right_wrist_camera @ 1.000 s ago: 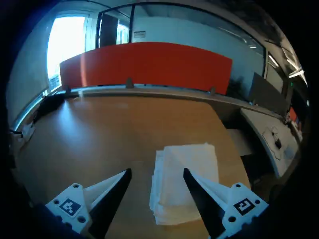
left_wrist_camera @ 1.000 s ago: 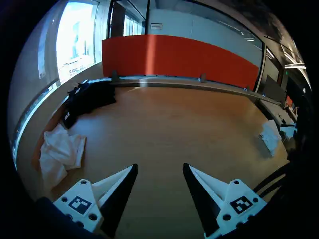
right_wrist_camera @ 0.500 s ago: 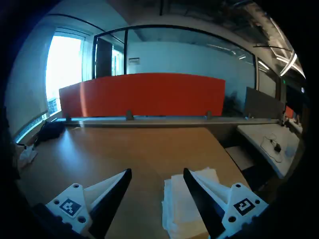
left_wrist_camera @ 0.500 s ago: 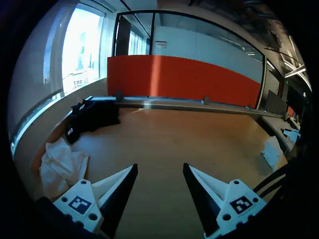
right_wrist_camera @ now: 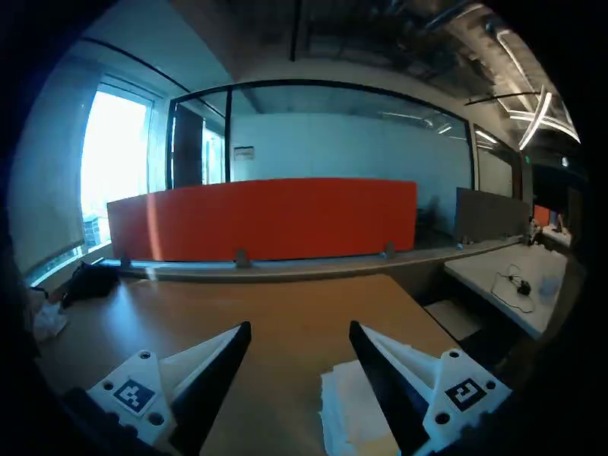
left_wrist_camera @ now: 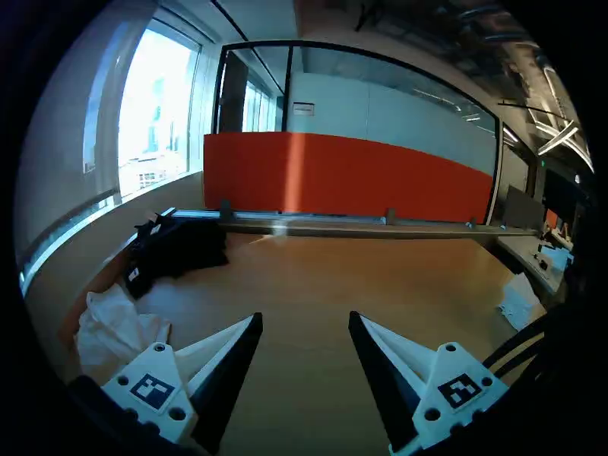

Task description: Fold towel

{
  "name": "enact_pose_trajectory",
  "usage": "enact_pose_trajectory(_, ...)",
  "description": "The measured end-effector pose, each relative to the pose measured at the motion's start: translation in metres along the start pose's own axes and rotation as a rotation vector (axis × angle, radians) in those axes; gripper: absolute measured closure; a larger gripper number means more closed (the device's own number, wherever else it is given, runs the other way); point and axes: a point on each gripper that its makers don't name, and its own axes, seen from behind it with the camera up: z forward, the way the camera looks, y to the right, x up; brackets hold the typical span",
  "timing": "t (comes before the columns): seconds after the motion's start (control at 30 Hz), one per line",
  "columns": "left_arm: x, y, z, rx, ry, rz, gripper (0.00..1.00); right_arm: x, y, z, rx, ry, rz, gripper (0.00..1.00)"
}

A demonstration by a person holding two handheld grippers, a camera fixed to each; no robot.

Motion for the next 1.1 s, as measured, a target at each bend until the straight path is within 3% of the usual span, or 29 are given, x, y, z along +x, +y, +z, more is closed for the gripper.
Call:
enact_pose_trajectory(0.27, 0.016, 0.0, 0.002, -0.003, 0.059, -0.001, 0.17, 0.025, -0.03, -0.002, -0.004, 0.082, -0.041, 0.0)
enact_pose_trajectory(0.67, 0.055, -0.006, -0.003, 0.014, 0.175, -0.006, 0.17, 0.037, -0.088, 0.001, 0.021, 0.122, -0.079, 0.0)
enact_pose_trajectory(0.87, 0.059, -0.009, -0.001, 0.012, 0.194, -0.01, 0.16, 0.036, -0.1, 0.004, 0.026, 0.123, -0.072, 0.0)
enact_pose_trajectory(1.1, 0.047, -0.012, 0.008, 0.014, 0.209, -0.015, 0.17, 0.03, -0.1, 0.002, 0.011, 0.121, -0.075, 0.0)
